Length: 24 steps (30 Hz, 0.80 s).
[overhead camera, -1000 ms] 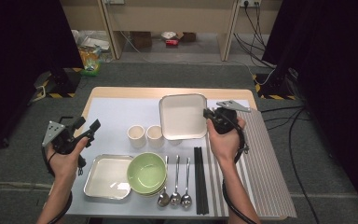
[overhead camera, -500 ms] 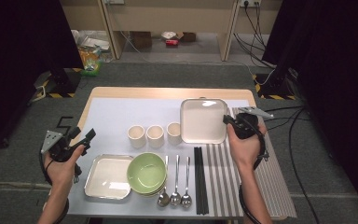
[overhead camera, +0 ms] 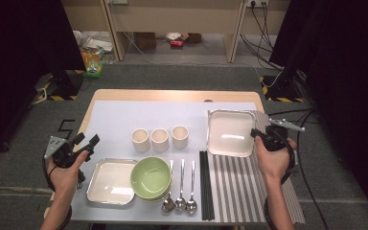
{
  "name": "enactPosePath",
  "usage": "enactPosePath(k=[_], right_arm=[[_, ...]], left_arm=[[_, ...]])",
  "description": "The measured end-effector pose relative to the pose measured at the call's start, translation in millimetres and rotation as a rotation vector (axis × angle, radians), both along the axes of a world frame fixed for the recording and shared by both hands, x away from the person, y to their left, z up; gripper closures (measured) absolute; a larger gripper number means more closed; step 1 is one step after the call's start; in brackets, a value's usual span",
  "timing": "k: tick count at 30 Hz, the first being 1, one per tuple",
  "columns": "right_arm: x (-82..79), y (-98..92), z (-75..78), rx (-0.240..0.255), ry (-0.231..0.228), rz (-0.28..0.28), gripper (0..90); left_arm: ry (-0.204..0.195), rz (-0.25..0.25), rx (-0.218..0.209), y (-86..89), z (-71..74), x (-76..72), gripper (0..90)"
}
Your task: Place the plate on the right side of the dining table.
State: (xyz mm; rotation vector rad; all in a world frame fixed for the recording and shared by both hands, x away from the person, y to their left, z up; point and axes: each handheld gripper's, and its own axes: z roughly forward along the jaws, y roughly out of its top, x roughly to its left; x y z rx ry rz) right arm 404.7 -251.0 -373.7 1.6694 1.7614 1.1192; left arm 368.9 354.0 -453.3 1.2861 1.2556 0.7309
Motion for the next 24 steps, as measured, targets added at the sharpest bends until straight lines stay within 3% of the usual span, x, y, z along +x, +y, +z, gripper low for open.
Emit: enactPosePath(k=[8,24], right_arm=[[-5.0,-25.1,-11.6,0.005,0.057,-0.042,89.3],[-3.4,-42.5,-31.4,0.014,0.132,-0.077,89.3]], left_arm=[[0.010,0.002,-0.004,0.2,-2.6,-0.1,31.0],[0.016,0.007,0.000,2.4,-4.5,-0.6,31.1]])
